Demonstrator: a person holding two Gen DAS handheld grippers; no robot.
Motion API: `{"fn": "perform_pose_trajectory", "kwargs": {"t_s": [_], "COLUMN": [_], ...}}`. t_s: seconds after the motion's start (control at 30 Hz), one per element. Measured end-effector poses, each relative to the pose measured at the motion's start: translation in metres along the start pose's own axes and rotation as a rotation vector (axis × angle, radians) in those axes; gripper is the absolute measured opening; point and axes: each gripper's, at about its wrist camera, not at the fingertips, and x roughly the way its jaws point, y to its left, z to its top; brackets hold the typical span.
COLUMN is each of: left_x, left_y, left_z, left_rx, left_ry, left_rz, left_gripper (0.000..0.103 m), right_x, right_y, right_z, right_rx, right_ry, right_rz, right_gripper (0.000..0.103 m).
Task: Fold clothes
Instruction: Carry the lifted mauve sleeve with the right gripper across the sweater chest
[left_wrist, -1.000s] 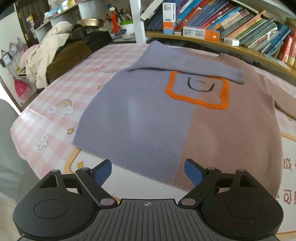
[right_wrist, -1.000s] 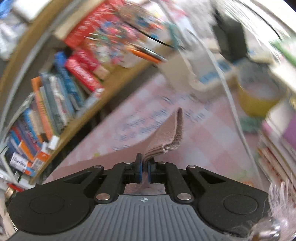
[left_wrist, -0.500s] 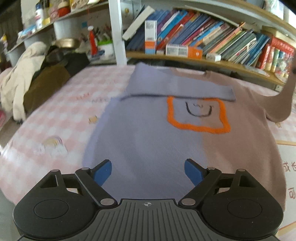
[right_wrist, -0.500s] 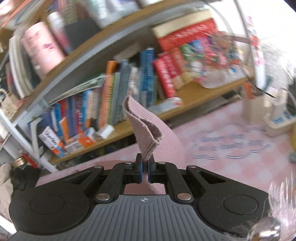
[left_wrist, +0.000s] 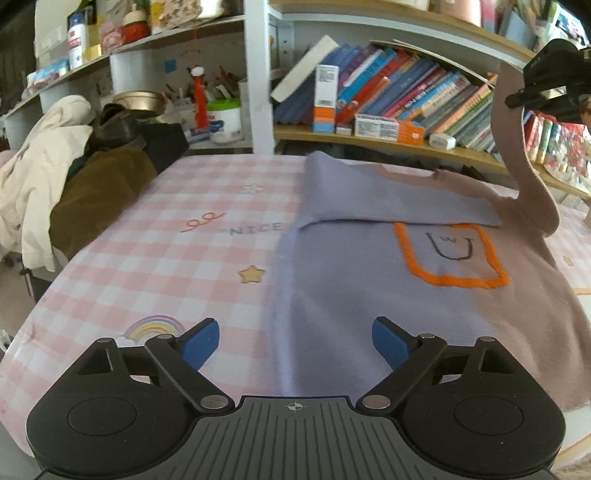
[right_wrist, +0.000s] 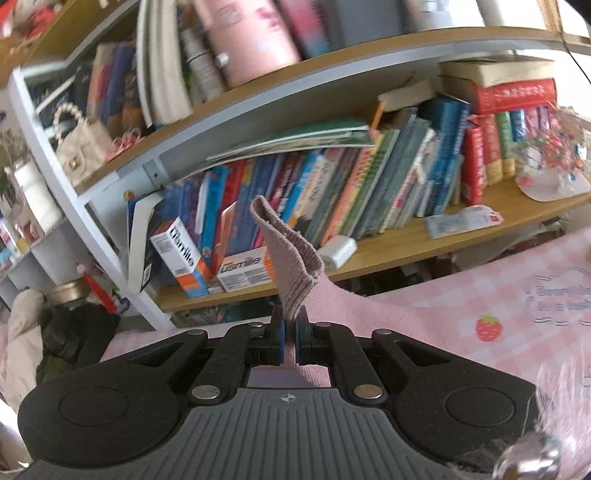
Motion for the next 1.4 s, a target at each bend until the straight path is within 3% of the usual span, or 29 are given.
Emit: {"fn": "perform_pose_trajectory", "kwargs": {"t_s": [0.33,0.6,0.77,1.1,1.4], "left_x": [0.009,0.016,0.023,0.021,0.014], "left_y": [0.035,0.046,0.05,0.074,0.089], "left_z": [0.001,0.009,0.008,-0.001,-0.01], "left_rx": [-0.066,-0.079,-0.084,-0.102,-0.113], "left_ry": [-0.021,-0.074,-0.058,-0.016,0.024], "left_rz": [-0.026,-0.05,-0.057,0.0,0.059], "left_gripper": [0.092,0.092,0.092,0.092,0.092], "right_x": [0.028,0.046,0.062,0.114,0.151], "right_y": [0.06,0.082,0.087,0.116,0.117], "right_z": [-0.008,-0.016,-0.024,-0.069,-0.11], "right_rx": [-0.121,-0.193,-0.22,-0.329,-0.356], "right_ry": [0.029,0.045,0.067,0.171,0.298], "right_rz": [-0.027,-0.055,-0.08,-0.11,-0.117], "right_gripper": [0.005,0.005,0.005,0.005,0.007]}}
